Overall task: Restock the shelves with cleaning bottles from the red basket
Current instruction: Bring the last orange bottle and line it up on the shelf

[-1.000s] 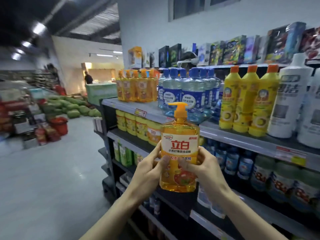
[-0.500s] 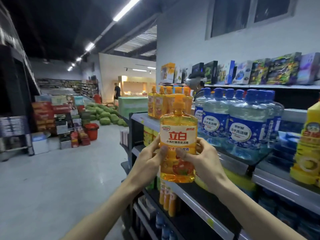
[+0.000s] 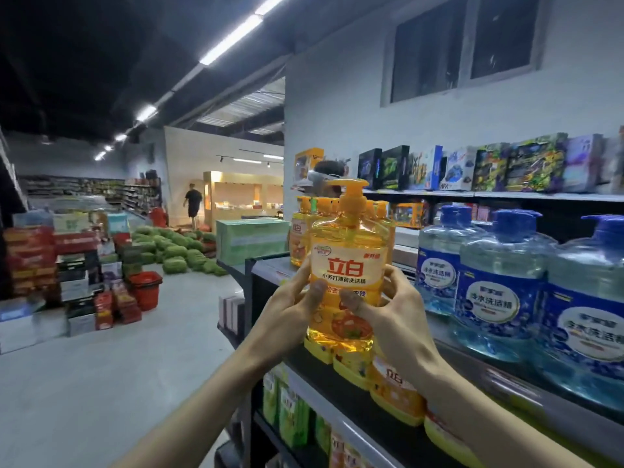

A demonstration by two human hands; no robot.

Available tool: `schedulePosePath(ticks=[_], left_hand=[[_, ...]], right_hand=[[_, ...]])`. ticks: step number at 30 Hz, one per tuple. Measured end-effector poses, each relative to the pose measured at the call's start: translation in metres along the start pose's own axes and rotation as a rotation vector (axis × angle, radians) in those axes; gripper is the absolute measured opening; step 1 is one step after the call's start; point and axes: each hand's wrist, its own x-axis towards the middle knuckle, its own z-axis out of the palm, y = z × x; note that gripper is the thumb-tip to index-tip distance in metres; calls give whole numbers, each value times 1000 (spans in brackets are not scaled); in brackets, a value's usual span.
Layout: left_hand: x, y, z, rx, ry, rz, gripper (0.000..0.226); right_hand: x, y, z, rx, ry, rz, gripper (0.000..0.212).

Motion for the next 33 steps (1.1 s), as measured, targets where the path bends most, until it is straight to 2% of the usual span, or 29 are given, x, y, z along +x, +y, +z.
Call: schedulePosePath(ticks=[4, 14, 19, 23, 28, 33], left_hand=[[38, -20, -13, -10, -23, 18, 49], [142, -76, -15, -111, -75, 0, 56], [200, -90, -9, -125, -27, -10, 33], [238, -110, 0, -135, 0, 9, 34], [265, -131, 10, -157, -20, -21, 31], [287, -155, 8, -124, -98, -61, 53]], right_hand=[[37, 13, 7, -23, 24, -18, 79], [139, 58, 2, -93, 23, -59, 74], [194, 83, -5, -116, 44, -81, 73], [229, 109, -10, -169, 82, -105, 77], [251, 141, -13, -218, 106, -74, 72], [256, 158, -14, -244, 153, 1, 69]])
